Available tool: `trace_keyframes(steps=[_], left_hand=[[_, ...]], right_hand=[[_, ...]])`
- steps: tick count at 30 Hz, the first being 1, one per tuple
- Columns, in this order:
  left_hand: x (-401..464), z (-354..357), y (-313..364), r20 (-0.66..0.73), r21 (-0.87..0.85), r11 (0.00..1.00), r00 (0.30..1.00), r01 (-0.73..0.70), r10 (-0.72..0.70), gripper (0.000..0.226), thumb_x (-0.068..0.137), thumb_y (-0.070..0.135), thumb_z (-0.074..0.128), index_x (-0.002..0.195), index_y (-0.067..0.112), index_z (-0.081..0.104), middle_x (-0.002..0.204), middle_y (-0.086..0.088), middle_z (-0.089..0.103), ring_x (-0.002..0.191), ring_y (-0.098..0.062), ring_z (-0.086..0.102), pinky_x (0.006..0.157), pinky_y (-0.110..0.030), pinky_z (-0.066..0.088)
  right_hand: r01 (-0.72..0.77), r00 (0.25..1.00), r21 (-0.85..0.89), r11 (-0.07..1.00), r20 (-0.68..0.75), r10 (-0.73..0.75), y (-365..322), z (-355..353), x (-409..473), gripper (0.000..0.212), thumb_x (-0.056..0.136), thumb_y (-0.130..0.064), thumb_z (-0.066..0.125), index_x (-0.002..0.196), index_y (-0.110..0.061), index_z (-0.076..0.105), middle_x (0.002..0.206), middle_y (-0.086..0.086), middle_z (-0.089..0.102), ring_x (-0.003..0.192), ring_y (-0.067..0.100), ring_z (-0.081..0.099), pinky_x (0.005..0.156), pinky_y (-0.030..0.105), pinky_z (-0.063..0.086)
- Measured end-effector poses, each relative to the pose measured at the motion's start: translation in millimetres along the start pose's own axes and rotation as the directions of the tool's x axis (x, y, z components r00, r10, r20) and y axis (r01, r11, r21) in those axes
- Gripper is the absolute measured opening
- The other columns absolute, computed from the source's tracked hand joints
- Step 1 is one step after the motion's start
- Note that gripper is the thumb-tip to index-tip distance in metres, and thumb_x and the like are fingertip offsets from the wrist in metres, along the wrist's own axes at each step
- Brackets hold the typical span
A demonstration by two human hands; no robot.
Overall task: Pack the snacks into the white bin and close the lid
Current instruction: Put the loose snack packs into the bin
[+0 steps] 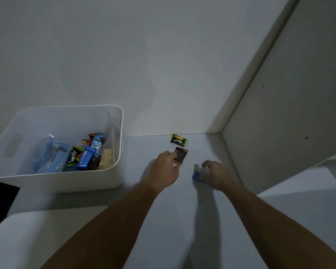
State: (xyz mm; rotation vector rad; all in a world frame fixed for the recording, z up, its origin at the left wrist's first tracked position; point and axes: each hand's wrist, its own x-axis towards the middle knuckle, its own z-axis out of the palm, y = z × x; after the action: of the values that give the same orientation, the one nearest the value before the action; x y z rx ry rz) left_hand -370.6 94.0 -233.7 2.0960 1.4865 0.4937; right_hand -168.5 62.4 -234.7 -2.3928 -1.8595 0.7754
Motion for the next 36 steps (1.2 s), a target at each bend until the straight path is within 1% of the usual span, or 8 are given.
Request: trace_keyframes(steps=[4, 9, 12, 16, 22, 25, 30, 36], left_hand=[[11.9, 38.5, -8.2, 0.073, 0.161, 0.987, 0.997, -0.017, 0.005, 0.041, 0.084, 0.026, 0.059, 0.124, 0.020, 0.053, 0.126, -0.005, 0.054, 0.112, -0.024, 0.052, 0.094, -0.041, 0.048], [35.3, 58.8, -11.6, 0.103, 0.327, 0.939, 0.992, -0.106, 0.076, 0.054, 0.075, 0.020, 0.068, 0.126, 0.014, 0.053, 0.135, -0.014, 0.049, 0.117, -0.032, 0.050, 0.097, -0.044, 0.046], [48.9, 68.0, -17.7, 0.012, 0.344, 0.934, 0.996, -0.090, 0.092, 0.061, 0.057, 0.025, 0.081, 0.112, 0.009, 0.064, 0.114, -0.020, 0.062, 0.097, -0.038, 0.061, 0.083, -0.042, 0.052], [63.3, 72.9, -15.4, -0.069, 0.419, 0.907, 0.998, 0.039, -0.011, 0.056, 0.055, 0.049, 0.080, 0.093, 0.010, 0.068, 0.092, -0.010, 0.068, 0.086, -0.032, 0.061, 0.073, -0.038, 0.049], [75.3, 76.4, -21.5, -0.121, 0.306, 0.946, 0.990, 0.109, -0.075, 0.032, 0.073, 0.031, 0.071, 0.094, 0.007, 0.066, 0.090, -0.011, 0.066, 0.089, -0.033, 0.058, 0.069, -0.039, 0.048], [73.6, 72.1, -28.7, -0.155, 0.185, 0.977, 0.985, 0.105, -0.077, 0.020, 0.065, 0.015, 0.069, 0.081, 0.004, 0.063, 0.081, -0.014, 0.063, 0.081, -0.036, 0.059, 0.061, -0.038, 0.051], [66.4, 48.3, -34.8, -0.096, 0.015, 0.927, 0.923, 0.375, -0.372, 0.040, 0.066, 0.018, 0.070, 0.102, 0.008, 0.055, 0.104, -0.009, 0.059, 0.100, -0.028, 0.054, 0.078, -0.039, 0.050], [48.4, 16.7, -35.6, -0.135, 0.017, 0.945, 0.937, 0.327, -0.322, 0.035, 0.066, 0.023, 0.067, 0.098, 0.012, 0.059, 0.099, -0.004, 0.059, 0.099, -0.026, 0.055, 0.078, -0.038, 0.050]], right_hand=[[0.085, 0.996, -0.076, 0.993, 0.003, -0.085, 19.6, 27.9, 12.1, 0.033, 0.087, -0.019, 0.059, 0.120, -0.015, 0.060, 0.115, 0.012, 0.057, 0.108, 0.030, 0.053, 0.085, 0.033, 0.042], [0.068, 0.989, -0.058, 0.996, -0.128, -0.075, 14.5, 25.2, 53.0, 0.030, 0.092, -0.019, 0.054, 0.121, -0.012, 0.054, 0.117, 0.012, 0.054, 0.108, 0.028, 0.052, 0.089, 0.038, 0.044], [0.112, 0.978, 0.042, 0.993, -0.180, -0.103, -0.9, 11.6, 85.2, 0.029, 0.093, -0.017, 0.052, 0.121, -0.008, 0.053, 0.120, 0.015, 0.051, 0.110, 0.030, 0.049, 0.090, 0.039, 0.043], [0.183, 0.970, 0.099, 0.978, -0.182, -0.163, -22.8, -3.2, 122.6, 0.030, 0.091, -0.015, 0.057, 0.120, -0.008, 0.053, 0.120, 0.015, 0.053, 0.107, 0.030, 0.051, 0.085, 0.038, 0.042], [0.244, 0.966, 0.061, 0.968, -0.102, -0.237, -43.5, -4.6, 152.0, 0.044, 0.080, -0.016, 0.068, 0.120, -0.013, 0.051, 0.117, 0.013, 0.059, 0.104, 0.031, 0.055, 0.081, 0.038, 0.045], [0.277, 0.956, 0.015, 0.961, -0.104, -0.274, -51.2, 1.3, 156.8, 0.045, 0.080, -0.020, 0.066, 0.123, -0.017, 0.050, 0.117, 0.012, 0.061, 0.105, 0.032, 0.053, 0.084, 0.040, 0.045], [0.321, 0.936, -0.084, 0.943, -0.124, -0.329, -60.0, 8.4, 154.3, 0.044, 0.081, -0.023, 0.065, 0.123, -0.018, 0.051, 0.118, 0.010, 0.061, 0.106, 0.033, 0.053, 0.085, 0.041, 0.046], [0.263, 0.963, 0.027, 0.964, -0.065, -0.261, -70.7, -6.8, 132.8, 0.049, 0.081, -0.024, 0.066, 0.126, -0.013, 0.052, 0.117, 0.015, 0.062, 0.107, 0.034, 0.057, 0.082, 0.039, 0.047]])
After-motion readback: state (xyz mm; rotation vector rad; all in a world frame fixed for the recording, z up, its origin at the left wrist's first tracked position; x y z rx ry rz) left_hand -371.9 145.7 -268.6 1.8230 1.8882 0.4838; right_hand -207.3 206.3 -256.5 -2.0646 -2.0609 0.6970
